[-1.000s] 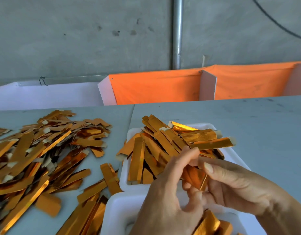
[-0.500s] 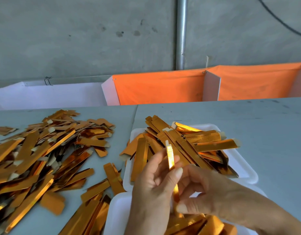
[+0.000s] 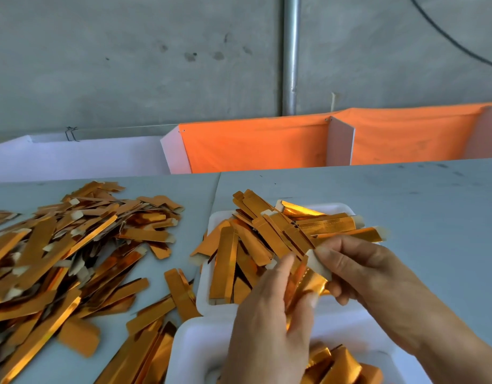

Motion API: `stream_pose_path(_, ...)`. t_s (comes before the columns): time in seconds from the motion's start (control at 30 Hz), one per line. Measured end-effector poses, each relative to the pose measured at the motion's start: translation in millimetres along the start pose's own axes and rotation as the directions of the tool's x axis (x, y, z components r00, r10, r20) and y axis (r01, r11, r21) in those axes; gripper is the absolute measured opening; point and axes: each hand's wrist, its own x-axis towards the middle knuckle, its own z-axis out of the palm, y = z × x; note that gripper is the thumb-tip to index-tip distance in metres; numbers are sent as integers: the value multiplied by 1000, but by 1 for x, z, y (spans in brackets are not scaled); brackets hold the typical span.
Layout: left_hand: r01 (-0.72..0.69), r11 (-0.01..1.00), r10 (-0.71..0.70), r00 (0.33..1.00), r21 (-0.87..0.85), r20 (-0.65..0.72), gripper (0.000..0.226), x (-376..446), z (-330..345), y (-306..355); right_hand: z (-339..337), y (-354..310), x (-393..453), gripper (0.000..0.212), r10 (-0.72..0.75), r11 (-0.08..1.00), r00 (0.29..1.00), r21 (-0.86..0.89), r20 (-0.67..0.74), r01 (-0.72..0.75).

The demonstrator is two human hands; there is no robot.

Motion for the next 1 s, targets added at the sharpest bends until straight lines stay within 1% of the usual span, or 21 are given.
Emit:
stream_pose_path(0.07,-34,990,36,999,136,-13,54,-1,1,3,-2,0,0,22,2,1000,1000,0,-3,-2)
stream_pose_path(0.17,-59,978,60,998,201,2,59,-1,2,4,-4,0,0,22,-4,1000,1000,4,-9,4)
stream_pose_path(0.3,-67,979,73,997,194,-22,60,-2,3,1,-6,1,0,25,13,1000,1000,12,8,-13)
stream_pose_path(0.37,-74,984,82,995,161,-48,59,-3,5,-1,-5,0,0,20,12,999,1000,41,8,-12)
stream_pose_path(0.43,-94,985,106,991,144,-77,55,-4,6,-1,-5,-3,-1,14,-34,999,999,38,-17,35)
stream_pose_path(0.5,-126,976,144,985,180,-92,49,-5,7,-1,-5,-6,-3,15,-106,994,994,-37,9,106)
stream_pose_path(0.57,-144,967,172,977,210,-125,49,-4,8,-1,-2,-9,-6,21,-146,978,988,-147,47,151)
stream_pose_path(0.67,-130,971,157,980,199,-124,49,-3,8,0,1,-9,-7,31,-113,946,994,-306,4,109)
stream_pose_path(0.77,-130,975,149,984,180,-95,48,-5,8,-1,3,-9,-5,23,-52,922,998,-382,43,64)
stream_pose_path(0.9,-126,984,140,983,126,-114,53,-4,7,-3,5,-2,-3,13,-26,949,998,-313,65,45)
stream_pose_path(1.0,-137,988,146,981,76,-126,48,-3,6,-3,6,1,-2,12,23,986,996,-166,85,-9)
